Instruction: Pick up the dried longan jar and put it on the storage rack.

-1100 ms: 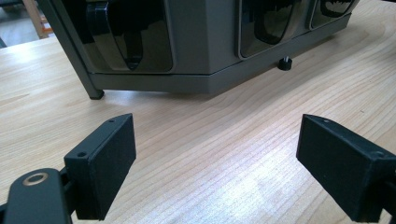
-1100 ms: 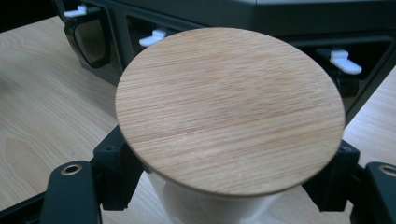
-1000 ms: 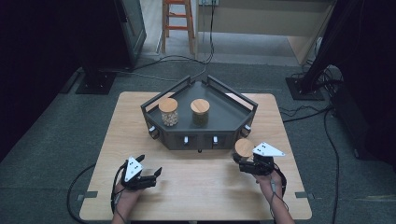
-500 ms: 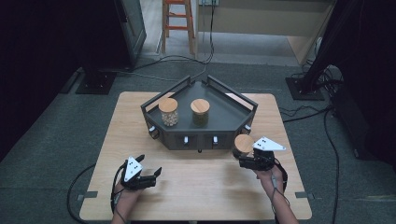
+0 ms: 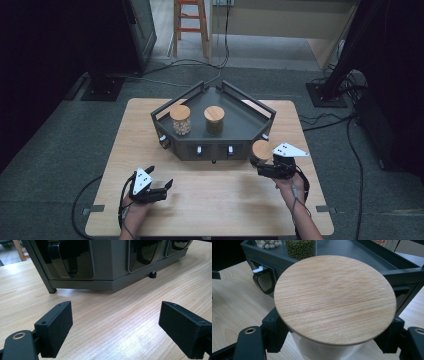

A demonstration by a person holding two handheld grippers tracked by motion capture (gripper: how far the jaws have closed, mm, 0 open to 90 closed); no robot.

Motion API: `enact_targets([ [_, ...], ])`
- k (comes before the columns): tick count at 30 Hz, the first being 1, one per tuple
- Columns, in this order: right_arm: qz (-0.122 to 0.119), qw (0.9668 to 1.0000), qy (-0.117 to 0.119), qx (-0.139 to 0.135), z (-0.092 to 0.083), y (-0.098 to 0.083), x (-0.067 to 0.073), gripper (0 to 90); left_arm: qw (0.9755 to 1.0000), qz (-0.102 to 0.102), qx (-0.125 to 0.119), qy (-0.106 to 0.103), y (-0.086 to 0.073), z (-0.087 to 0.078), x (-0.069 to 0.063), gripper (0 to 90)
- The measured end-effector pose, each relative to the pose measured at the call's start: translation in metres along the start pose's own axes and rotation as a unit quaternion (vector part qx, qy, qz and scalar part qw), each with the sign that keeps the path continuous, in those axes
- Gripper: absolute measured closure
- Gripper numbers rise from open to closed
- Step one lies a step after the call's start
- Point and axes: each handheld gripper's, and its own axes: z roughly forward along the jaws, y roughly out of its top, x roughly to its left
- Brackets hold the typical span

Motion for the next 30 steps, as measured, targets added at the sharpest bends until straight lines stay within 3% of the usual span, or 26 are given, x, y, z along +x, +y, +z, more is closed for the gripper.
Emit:
enact_targets([
  [30, -0.013, 0.9999, -0.001, 0.01, -0.004, 0.035, -0.005, 25.3, 1.0, 0.002, 0.0, 0.004, 0.0, -0.001, 0.0, 11.8],
])
